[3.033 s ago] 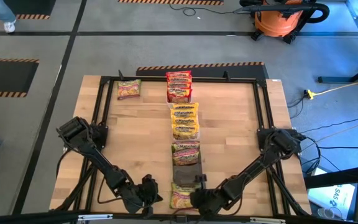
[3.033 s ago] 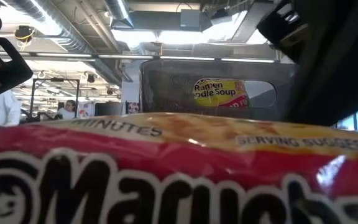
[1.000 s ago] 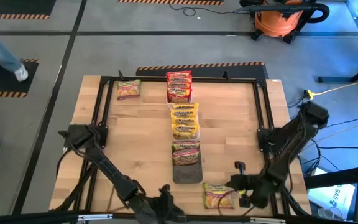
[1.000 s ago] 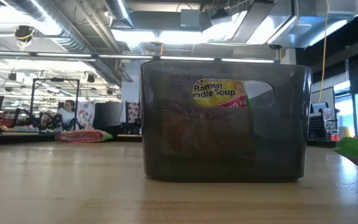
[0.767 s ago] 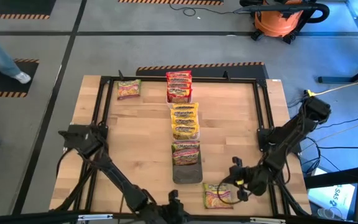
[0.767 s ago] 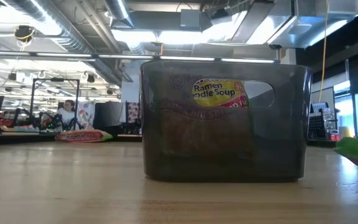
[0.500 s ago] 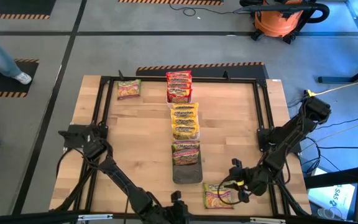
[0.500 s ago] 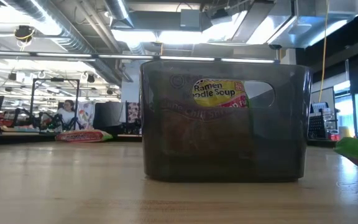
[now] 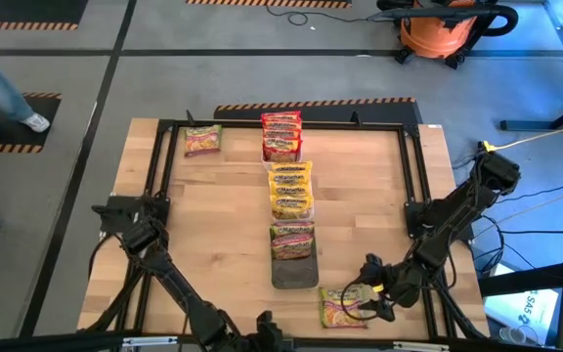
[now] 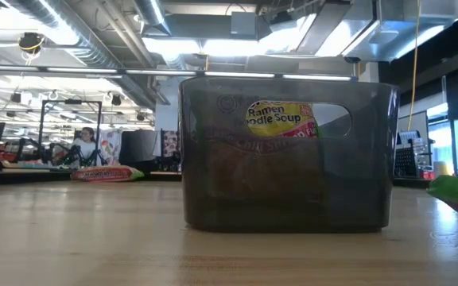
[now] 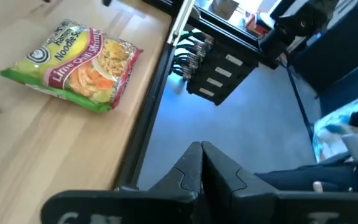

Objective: Sort Maruchan noodles
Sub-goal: Put the green noodle pack into the black bin

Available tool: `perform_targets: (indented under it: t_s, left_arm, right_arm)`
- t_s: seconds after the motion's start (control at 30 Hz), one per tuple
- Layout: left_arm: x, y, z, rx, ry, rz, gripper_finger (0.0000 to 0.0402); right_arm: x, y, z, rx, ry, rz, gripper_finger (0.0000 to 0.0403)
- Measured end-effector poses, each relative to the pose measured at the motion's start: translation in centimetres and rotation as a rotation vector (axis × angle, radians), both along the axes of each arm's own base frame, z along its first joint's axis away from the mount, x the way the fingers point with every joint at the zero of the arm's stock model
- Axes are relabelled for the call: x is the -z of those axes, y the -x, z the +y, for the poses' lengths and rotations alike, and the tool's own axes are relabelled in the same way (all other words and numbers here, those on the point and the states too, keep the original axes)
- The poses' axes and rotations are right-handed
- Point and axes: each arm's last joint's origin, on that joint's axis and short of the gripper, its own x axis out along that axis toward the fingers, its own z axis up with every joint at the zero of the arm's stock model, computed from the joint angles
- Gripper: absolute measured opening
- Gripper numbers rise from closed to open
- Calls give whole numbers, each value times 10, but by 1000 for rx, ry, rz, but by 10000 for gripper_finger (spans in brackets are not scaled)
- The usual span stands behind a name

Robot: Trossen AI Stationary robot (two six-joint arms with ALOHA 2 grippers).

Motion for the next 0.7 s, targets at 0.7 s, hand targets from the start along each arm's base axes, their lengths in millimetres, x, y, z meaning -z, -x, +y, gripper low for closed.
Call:
perform_targets:
  t_s: [0.7]
  left_arm:
    - [46, -63, 31, 25, 28, -105, 0]
  right_arm:
    - [32, -25, -4, 47, -18, 118, 340]
